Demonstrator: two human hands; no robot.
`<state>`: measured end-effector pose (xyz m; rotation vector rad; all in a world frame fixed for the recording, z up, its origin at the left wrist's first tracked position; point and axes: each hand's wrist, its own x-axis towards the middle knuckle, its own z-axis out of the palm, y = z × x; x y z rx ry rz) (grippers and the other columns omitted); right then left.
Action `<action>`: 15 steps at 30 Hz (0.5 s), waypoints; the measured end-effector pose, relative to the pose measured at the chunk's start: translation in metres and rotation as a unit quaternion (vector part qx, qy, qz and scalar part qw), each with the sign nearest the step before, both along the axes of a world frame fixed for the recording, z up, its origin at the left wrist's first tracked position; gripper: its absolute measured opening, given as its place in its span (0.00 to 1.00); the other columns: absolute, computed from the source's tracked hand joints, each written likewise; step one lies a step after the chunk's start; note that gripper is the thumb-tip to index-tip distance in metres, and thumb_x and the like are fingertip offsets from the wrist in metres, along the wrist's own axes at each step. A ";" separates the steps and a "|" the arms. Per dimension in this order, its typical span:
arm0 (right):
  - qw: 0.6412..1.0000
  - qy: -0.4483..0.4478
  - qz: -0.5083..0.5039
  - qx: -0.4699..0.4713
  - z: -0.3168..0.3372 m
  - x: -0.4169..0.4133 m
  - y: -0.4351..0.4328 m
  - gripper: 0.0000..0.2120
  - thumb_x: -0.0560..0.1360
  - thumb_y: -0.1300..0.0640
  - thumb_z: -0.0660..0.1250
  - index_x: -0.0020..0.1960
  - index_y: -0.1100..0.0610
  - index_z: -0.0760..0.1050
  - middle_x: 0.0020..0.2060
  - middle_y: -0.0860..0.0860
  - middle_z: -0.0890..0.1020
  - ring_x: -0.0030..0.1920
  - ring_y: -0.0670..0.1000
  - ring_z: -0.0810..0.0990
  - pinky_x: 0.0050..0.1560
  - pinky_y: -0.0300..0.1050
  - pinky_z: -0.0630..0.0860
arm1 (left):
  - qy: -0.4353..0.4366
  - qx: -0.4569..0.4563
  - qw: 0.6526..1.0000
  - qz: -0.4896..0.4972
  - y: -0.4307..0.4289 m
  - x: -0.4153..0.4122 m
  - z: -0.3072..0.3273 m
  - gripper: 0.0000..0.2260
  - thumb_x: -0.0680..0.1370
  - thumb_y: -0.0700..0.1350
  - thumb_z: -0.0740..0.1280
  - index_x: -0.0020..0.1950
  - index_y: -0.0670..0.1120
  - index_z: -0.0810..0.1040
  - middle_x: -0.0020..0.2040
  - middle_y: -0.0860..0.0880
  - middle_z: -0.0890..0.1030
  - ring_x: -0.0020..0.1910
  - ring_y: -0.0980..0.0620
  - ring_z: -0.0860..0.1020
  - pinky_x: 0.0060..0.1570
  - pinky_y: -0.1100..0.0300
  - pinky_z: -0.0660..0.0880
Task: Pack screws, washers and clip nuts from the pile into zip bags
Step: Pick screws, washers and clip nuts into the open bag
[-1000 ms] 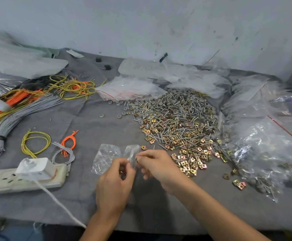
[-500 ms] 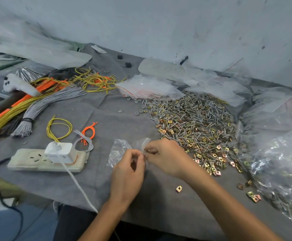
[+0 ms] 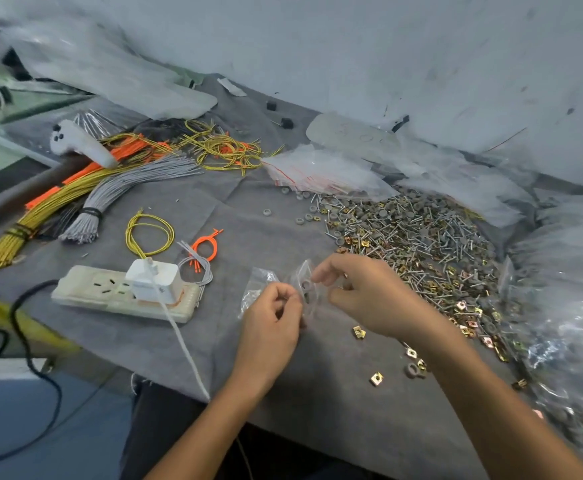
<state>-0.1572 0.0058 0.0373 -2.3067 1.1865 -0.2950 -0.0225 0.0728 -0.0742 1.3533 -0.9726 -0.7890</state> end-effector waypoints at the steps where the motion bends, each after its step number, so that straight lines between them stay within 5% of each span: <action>1: 1.000 0.008 0.006 -0.004 0.000 0.001 0.000 0.10 0.77 0.62 0.66 0.54 0.51 0.81 0.46 0.43 0.80 0.39 0.32 0.74 0.41 0.27 0.68 | 0.003 -0.002 1.000 -0.001 0.000 0.000 0.001 0.06 0.78 0.46 0.64 0.41 0.48 0.74 0.30 0.53 0.80 0.29 0.58 0.75 0.31 0.68 0.70; 8: 0.959 -0.187 -0.070 0.200 -0.001 0.021 0.003 0.15 0.76 0.72 0.58 0.50 0.55 0.77 0.45 0.51 0.79 0.36 0.44 0.74 0.40 0.41 0.73 | 0.000 0.030 1.000 -0.008 -0.004 0.000 0.002 0.10 0.76 0.54 0.63 0.40 0.50 0.74 0.30 0.53 0.81 0.29 0.58 0.77 0.33 0.66 0.71; 13: 0.967 -0.156 -0.075 0.187 -0.017 0.030 0.001 0.13 0.79 0.70 0.59 0.53 0.56 0.76 0.47 0.55 0.79 0.48 0.55 0.80 0.59 0.59 0.79 | 0.076 0.071 0.994 -0.019 -0.009 0.004 0.009 0.07 0.73 0.51 0.62 0.37 0.49 0.73 0.29 0.49 0.79 0.24 0.55 0.70 0.29 0.57 0.65; 15: 0.971 -0.147 -0.078 0.172 -0.019 0.029 0.000 0.14 0.80 0.70 0.57 0.52 0.55 0.76 0.52 0.57 0.79 0.53 0.57 0.82 0.59 0.59 0.80 | 0.083 0.081 0.993 -0.013 -0.011 0.006 0.011 0.08 0.75 0.48 0.63 0.37 0.49 0.72 0.28 0.50 0.79 0.23 0.55 0.70 0.29 0.58 0.64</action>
